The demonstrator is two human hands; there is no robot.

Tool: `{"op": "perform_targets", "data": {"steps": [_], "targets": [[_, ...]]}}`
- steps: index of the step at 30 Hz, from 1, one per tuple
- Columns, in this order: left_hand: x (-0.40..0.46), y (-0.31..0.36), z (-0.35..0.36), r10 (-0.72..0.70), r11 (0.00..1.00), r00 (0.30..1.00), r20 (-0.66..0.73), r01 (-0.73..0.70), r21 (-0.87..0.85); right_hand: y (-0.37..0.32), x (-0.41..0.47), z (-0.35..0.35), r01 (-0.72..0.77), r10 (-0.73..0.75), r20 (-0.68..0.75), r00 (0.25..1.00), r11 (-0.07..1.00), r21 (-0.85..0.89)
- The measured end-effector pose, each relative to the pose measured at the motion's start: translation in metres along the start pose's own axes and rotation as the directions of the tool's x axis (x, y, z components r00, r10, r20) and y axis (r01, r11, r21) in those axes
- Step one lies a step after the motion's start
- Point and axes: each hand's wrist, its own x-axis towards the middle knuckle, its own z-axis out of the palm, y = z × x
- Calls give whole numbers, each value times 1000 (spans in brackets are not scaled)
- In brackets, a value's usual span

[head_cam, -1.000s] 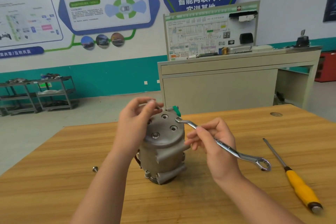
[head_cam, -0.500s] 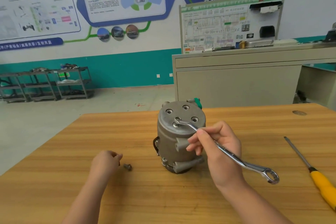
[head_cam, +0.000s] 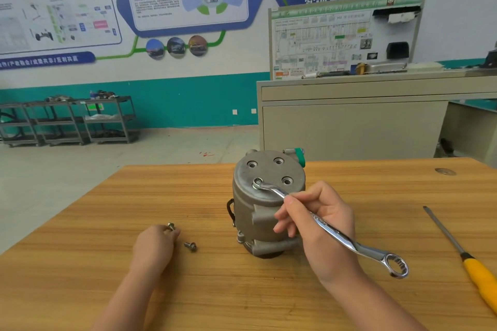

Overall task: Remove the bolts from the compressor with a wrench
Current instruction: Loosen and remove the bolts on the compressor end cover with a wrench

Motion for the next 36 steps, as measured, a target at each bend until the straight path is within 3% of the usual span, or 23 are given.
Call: {"op": "perform_targets", "data": {"steps": [7,12,16,18,19,21,23,26,27,29,31,34,36], "targets": [[-9,8,15,98,995,989,113,-98,-2,3,1,2,1,-1,-7,1000,1000,4],[-1,4,14,98,995,995,27,-98,18,3,2,1,-5,4,11,1000,1000,11],[-13,20,5,219,965,953,-209,-179,193,4,4,-6,-7,8,-36,999,999,37],[-16,32,-4,234,957,944,-232,-182,227,4,6,-10,-13,16,-49,999,999,46],[-17,37,-10,231,965,946,-227,-193,178,4,7,-12,-20,22,-45,999,999,51],[-24,48,-23,297,938,929,-219,-326,-113,4,8,-17,-37,39,-24,999,997,71],[-40,70,-38,432,750,879,-202,-474,-461,5,11,-23,-63,64,-3,998,993,103],[-59,119,-51,583,486,799,-148,-489,-724,7,18,-32,-119,115,37,993,981,151],[-62,134,-51,609,456,783,-128,-477,-751,7,20,-35,-140,135,41,990,977,161],[-64,159,-49,625,508,775,-96,-497,-703,9,23,-38,-143,144,4,990,980,137],[-66,170,-42,562,564,820,-107,-475,-676,12,23,-41,-70,73,-65,995,996,53],[-75,171,-38,465,545,861,-208,-463,-699,16,24,-36,5,-12,-185,983,999,-43],[-82,171,-36,452,590,854,-258,-503,-632,13,30,-32,-11,34,-272,962,996,84]]}}
